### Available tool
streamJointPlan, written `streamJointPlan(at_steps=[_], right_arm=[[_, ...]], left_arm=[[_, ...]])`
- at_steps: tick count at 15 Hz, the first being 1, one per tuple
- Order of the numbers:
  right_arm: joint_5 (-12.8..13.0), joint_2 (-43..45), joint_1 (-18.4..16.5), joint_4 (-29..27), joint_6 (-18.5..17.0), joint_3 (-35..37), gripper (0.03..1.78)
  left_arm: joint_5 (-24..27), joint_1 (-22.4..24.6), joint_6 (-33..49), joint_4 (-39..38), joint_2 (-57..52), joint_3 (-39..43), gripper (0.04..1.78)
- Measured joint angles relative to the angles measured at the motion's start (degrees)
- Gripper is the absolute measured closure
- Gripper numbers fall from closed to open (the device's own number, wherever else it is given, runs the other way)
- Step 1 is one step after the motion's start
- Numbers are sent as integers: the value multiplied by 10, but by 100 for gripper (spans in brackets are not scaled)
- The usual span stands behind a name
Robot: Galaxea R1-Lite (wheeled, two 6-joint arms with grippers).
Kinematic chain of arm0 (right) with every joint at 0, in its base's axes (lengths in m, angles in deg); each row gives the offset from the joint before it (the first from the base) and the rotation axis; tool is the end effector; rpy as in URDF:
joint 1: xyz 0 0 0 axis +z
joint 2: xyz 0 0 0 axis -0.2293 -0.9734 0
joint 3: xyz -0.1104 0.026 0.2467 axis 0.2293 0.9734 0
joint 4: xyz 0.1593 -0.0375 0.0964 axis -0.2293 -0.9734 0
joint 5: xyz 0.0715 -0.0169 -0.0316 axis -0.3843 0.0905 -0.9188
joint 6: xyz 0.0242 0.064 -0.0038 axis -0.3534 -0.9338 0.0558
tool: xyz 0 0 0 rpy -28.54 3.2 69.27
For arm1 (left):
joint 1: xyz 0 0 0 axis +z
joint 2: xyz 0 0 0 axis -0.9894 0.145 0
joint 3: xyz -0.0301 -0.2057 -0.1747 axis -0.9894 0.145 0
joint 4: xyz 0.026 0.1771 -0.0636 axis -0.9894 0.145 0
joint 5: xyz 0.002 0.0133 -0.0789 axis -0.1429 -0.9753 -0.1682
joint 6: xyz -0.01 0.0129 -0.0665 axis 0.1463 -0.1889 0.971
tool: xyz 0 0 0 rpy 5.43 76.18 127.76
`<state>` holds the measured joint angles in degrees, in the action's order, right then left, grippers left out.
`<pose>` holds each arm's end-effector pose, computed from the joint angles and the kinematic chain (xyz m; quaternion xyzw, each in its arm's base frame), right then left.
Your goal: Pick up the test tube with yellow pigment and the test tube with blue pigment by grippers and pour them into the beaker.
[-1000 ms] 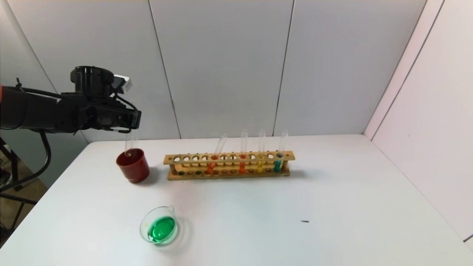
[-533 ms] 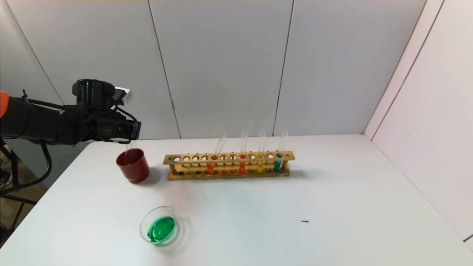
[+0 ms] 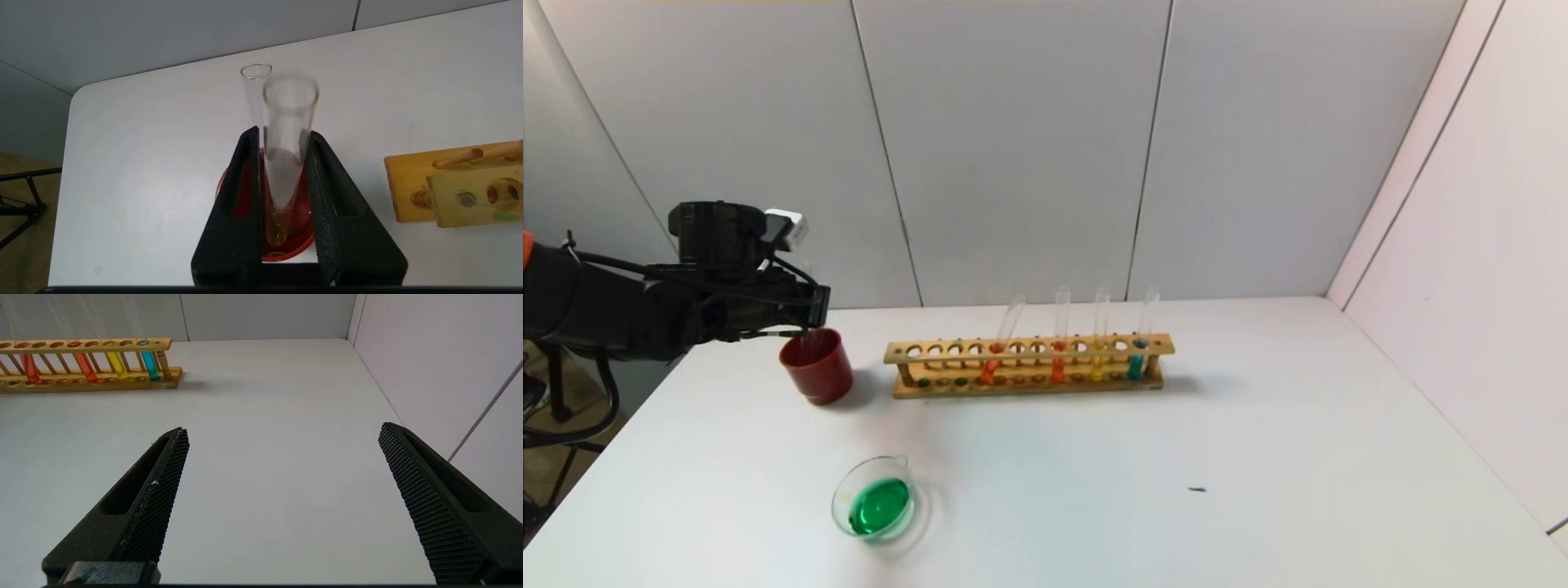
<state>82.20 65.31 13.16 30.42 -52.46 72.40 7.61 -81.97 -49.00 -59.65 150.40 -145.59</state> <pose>0.0513 -0.0005 0.0756 0.0076 -0.0007 -0.0037 1.0000 0.4015 0.0004 0.1123 0.0830 0.2211 -0.0007 0.9717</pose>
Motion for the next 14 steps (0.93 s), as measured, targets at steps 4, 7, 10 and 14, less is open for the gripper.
streamJointPlan(at_steps=[4,7,10,14], right_arm=[[0,0,0,0,0,0,11],[0,0,0,0,0,0,11],[0,0,0,0,0,0,11],[0,0,0,0,0,0,11]], left_arm=[[1,0,-3,-1,-21,8,87],[1,0,-2,0,-37,10,39],[0,0,-3,0,-59,16,12],[0,3,-3,5,-100,30,7]])
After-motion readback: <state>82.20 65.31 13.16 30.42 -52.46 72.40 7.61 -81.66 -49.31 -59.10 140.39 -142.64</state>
